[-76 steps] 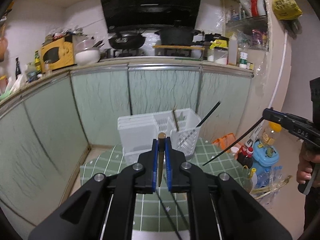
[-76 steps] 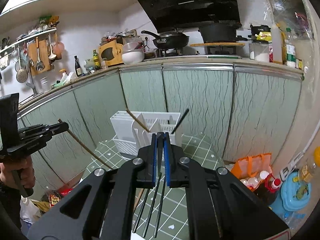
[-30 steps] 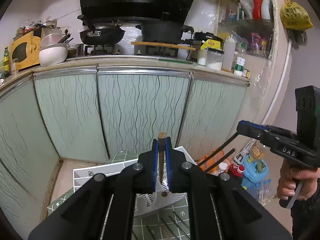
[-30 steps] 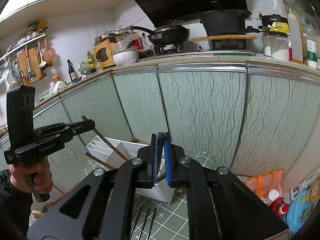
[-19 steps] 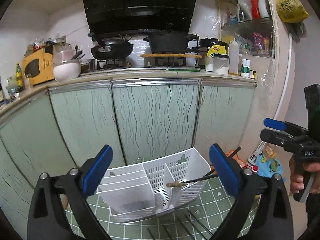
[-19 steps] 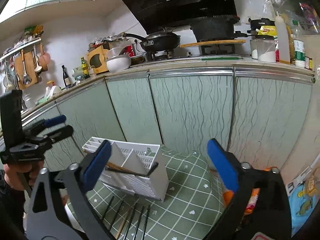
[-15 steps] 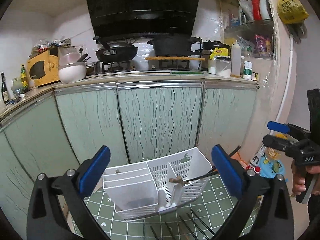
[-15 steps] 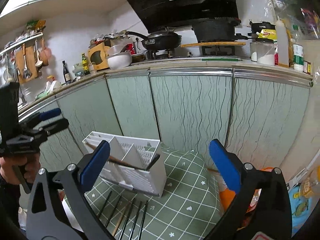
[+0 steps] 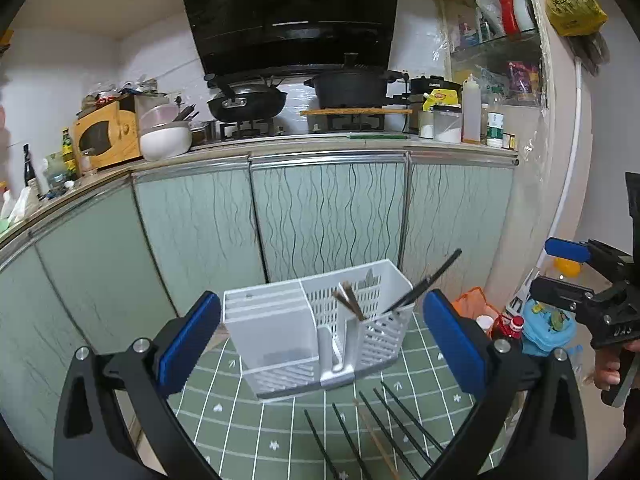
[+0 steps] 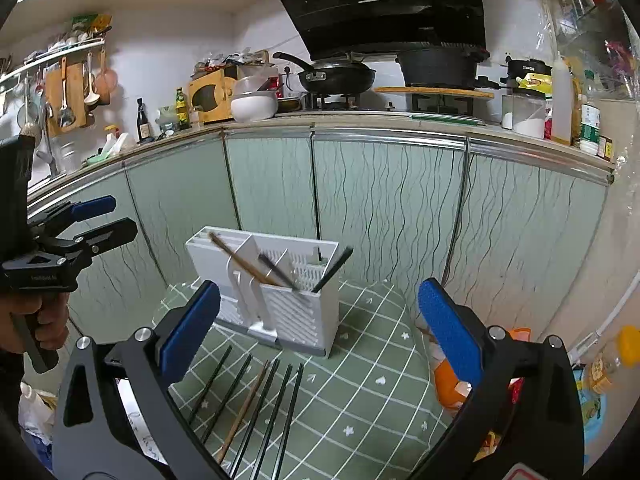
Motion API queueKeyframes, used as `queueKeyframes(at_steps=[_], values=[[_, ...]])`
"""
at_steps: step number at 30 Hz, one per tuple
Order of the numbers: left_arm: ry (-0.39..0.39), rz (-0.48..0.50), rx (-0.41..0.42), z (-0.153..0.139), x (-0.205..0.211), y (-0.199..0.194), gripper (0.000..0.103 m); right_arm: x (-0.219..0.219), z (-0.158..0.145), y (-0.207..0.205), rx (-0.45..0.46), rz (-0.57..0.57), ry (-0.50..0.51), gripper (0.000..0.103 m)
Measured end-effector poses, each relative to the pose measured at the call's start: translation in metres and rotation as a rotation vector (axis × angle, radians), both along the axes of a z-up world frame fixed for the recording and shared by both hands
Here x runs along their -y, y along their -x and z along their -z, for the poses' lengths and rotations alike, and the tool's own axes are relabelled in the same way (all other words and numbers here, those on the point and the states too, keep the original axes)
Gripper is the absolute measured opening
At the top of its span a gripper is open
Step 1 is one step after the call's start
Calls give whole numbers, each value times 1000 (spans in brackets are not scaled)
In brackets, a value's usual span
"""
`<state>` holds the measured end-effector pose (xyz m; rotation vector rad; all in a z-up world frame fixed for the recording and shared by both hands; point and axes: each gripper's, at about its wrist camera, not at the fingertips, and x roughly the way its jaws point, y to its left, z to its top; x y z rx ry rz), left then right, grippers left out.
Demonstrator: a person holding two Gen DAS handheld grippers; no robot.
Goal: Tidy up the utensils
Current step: 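Drop the chopsticks into the holder and open both tools, then move both open tools back over the remaining chopsticks on the mat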
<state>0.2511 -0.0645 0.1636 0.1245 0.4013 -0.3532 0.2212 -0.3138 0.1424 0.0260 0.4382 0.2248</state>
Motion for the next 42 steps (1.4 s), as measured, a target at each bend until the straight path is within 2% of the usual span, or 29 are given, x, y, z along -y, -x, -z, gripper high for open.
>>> queueKeyframes(at_steps=[9,19,28,42], values=[[27,-28,-17,24,-11,36,99,-6,25,32,-19,5,26,95],[-18,-48,-35,58,-17,61,99,-13,61,58,-54,18,35,95],[-3,-95,-68,93,-31,73,99,-25,89,67,-77,33,105,95],[1,-134,-133,148,-45,86,99,-38,140,72,-131,69,100,95]])
